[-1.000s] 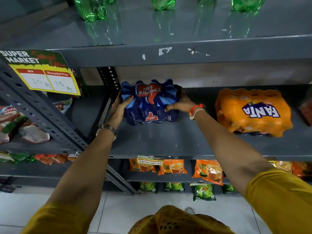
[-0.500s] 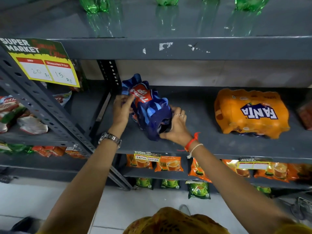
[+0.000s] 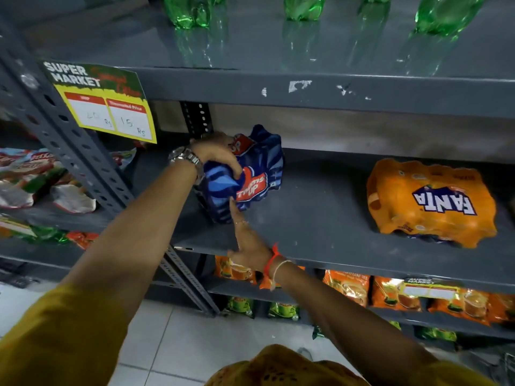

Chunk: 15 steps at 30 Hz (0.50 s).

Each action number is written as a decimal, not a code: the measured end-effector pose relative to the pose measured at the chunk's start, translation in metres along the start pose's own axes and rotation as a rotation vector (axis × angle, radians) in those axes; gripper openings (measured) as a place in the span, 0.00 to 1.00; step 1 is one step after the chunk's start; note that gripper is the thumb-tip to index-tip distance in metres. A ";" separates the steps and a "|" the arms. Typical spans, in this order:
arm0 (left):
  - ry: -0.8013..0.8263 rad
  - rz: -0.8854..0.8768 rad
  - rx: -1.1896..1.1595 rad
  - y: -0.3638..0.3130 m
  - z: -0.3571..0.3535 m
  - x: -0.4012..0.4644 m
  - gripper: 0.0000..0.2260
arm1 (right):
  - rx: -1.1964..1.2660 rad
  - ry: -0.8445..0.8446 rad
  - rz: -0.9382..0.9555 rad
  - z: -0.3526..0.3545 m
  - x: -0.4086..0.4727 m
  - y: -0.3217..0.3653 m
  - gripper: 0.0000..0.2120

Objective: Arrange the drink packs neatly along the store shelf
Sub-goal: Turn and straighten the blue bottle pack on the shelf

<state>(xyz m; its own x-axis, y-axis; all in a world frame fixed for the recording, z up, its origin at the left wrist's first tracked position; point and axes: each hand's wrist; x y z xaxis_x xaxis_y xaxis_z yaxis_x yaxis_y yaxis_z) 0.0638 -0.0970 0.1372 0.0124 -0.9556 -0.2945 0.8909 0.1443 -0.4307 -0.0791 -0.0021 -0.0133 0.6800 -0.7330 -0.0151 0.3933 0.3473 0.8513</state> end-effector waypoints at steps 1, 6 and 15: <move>0.014 0.005 0.065 -0.002 0.004 0.002 0.28 | 0.067 -0.023 -0.029 0.005 0.003 -0.004 0.48; 0.027 -0.084 0.030 0.007 0.009 0.002 0.36 | 0.447 -0.578 -0.207 0.068 0.023 -0.026 0.39; -0.671 -0.023 -1.208 0.067 -0.097 -0.033 0.41 | 0.674 -0.417 -0.303 0.158 0.078 -0.015 0.33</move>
<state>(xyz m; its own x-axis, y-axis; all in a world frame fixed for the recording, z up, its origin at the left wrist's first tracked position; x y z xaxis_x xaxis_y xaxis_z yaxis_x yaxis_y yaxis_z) 0.0789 -0.0312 0.0348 0.5244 -0.8506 0.0376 -0.0448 -0.0716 -0.9964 -0.1293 -0.1569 0.0557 0.2693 -0.9397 -0.2107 -0.0208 -0.2244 0.9743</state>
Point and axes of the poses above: each hand's wrist, its own x-axis towards the middle knuckle, its own z-axis out of the back of the hand, y = z × x, and after that the axes turned 3 degrees about -z, right-handed
